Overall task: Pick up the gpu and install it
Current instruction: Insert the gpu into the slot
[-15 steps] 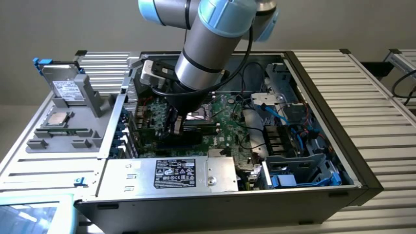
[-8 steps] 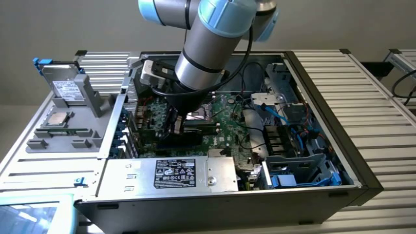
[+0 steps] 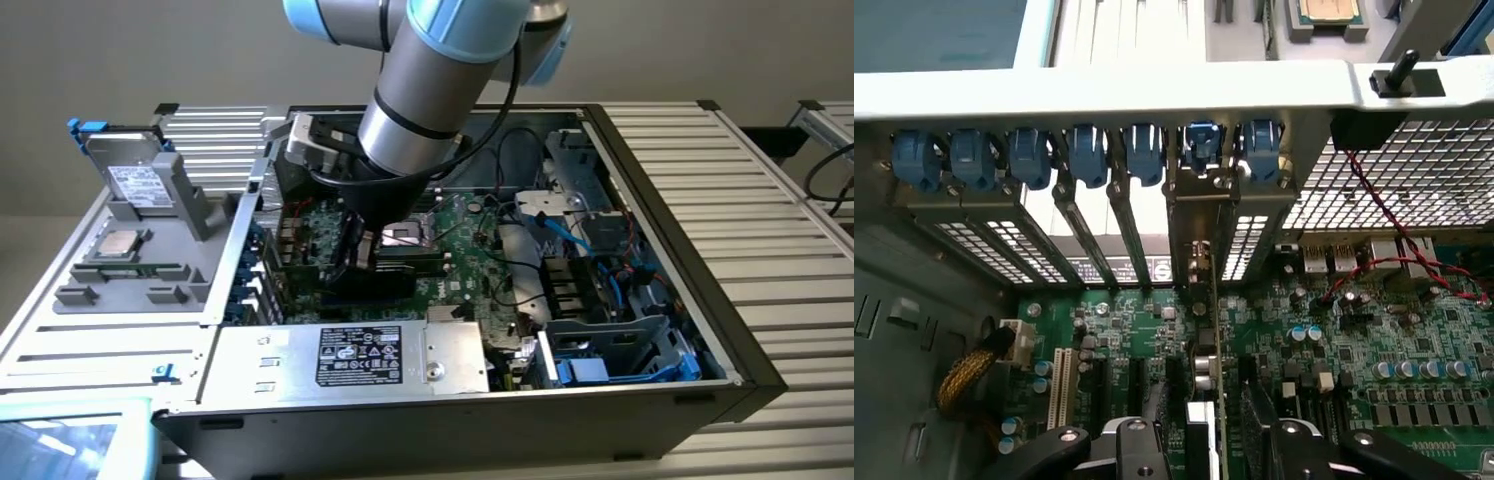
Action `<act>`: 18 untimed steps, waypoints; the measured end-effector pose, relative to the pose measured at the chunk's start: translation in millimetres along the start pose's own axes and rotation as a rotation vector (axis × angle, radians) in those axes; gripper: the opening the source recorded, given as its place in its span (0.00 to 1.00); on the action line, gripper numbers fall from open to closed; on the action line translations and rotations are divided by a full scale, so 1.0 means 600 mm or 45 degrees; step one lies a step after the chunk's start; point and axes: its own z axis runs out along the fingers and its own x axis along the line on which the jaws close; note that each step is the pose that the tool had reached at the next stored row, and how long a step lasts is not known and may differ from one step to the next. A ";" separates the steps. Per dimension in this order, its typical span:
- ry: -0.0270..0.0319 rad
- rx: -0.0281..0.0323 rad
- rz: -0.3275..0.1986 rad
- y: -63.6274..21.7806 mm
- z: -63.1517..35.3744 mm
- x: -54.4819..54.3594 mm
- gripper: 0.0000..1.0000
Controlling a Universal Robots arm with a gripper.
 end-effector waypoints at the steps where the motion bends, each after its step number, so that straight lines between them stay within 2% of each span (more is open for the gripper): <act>1: 0.0001 0.0000 0.000 0.000 0.000 0.000 0.43; 10: 0.0008 -0.0002 0.000 0.005 -0.011 -0.007 0.43; 18: 0.0014 -0.0001 0.000 0.004 -0.012 -0.018 0.43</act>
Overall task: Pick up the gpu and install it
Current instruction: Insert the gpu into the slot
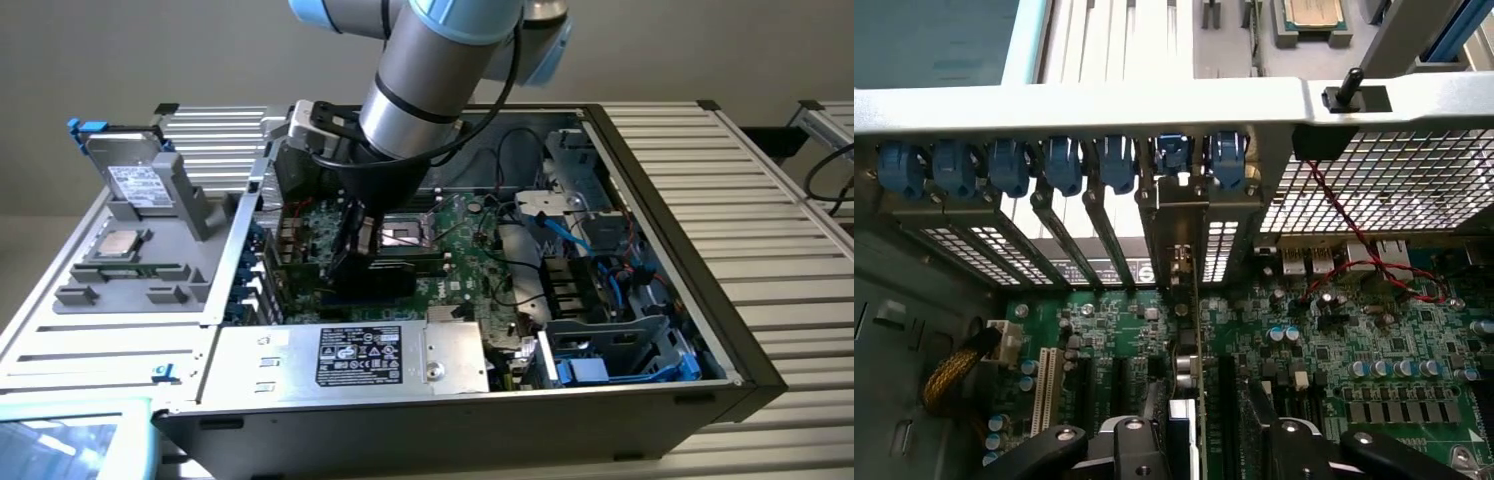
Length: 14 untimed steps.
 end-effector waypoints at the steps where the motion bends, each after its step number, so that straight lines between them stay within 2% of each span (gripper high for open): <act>1: 0.0000 0.0000 0.000 0.000 0.000 0.000 0.43; 7: 0.0017 -0.0001 0.001 0.000 -0.001 0.007 0.43; 13: 0.0169 -0.0003 0.007 0.004 -0.009 0.008 0.43; 14: 0.0219 -0.0001 0.010 0.004 -0.009 0.008 0.43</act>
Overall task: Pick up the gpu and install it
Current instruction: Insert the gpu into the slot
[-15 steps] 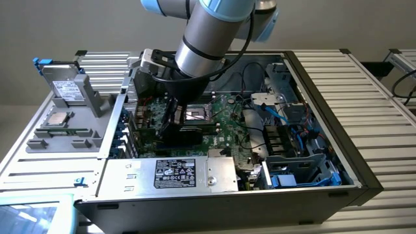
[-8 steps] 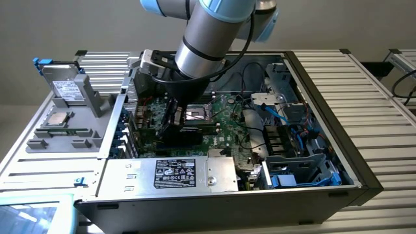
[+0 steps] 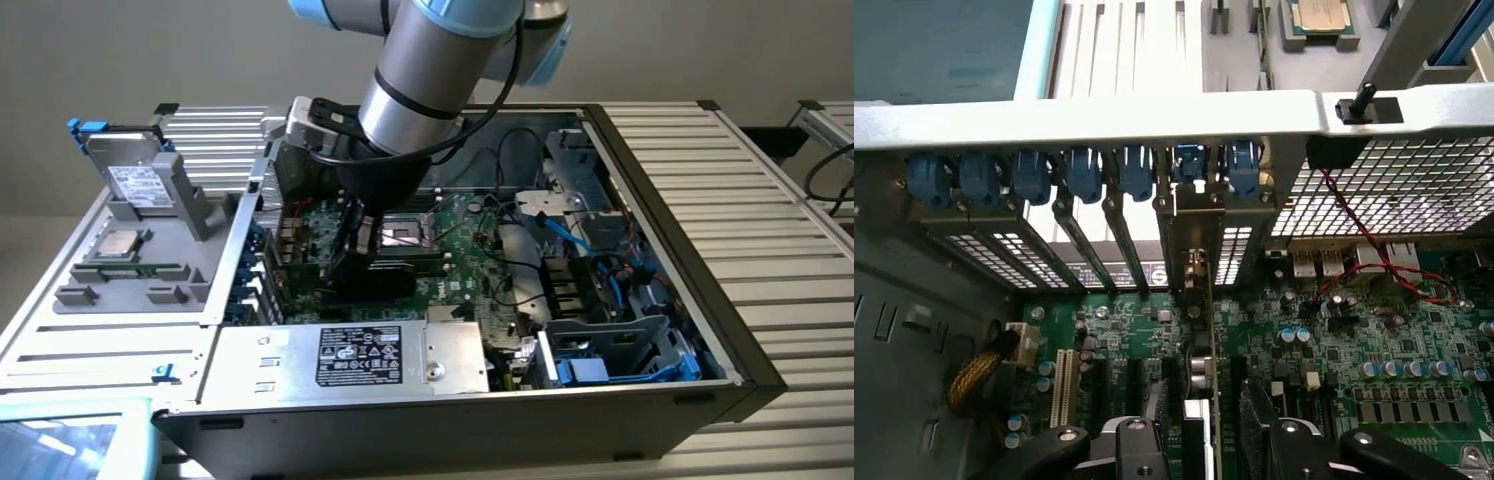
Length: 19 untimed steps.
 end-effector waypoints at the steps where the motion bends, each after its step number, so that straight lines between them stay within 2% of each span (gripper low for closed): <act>1: 0.0071 0.0002 0.003 0.000 0.000 0.000 0.43; 3: 0.0175 0.0003 0.007 0.003 -0.006 0.000 0.43; 6: 0.0259 0.0005 0.011 0.009 -0.020 0.001 0.43; 9: 0.0338 0.0010 0.014 0.009 -0.022 0.001 0.43; 16: 0.0343 0.0008 0.015 0.009 -0.022 0.000 0.43; 19: 0.0339 0.0010 0.014 0.015 -0.035 0.000 0.43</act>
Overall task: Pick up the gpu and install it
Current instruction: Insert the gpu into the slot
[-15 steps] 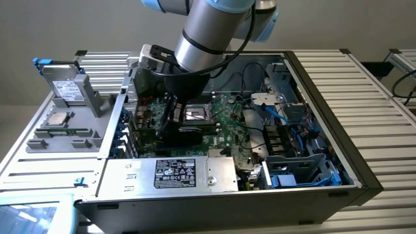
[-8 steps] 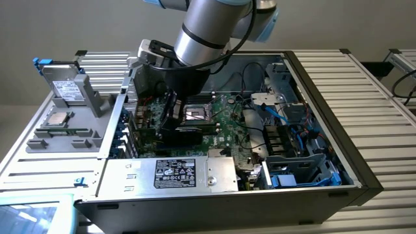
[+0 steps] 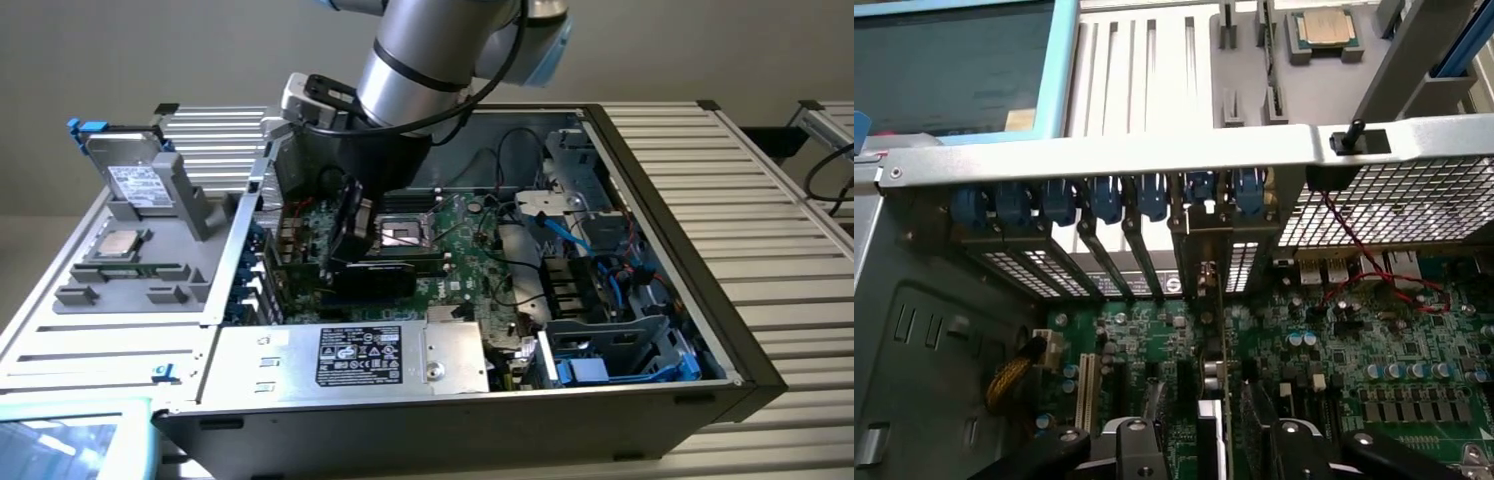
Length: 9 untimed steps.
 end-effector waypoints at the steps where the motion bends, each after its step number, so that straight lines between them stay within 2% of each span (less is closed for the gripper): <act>1: 0.0004 0.0001 0.000 0.002 -0.004 0.000 0.43; 2: 0.0002 0.0016 0.000 0.002 -0.006 0.000 0.43; 3: -0.0003 0.0063 0.001 0.003 -0.006 0.000 0.43; 7: -0.0016 0.0327 0.002 0.003 -0.006 -0.002 0.40; 8: -0.0018 0.0374 0.002 0.003 -0.007 -0.003 0.34; 9: -0.0022 0.0408 0.002 0.003 -0.006 -0.003 0.34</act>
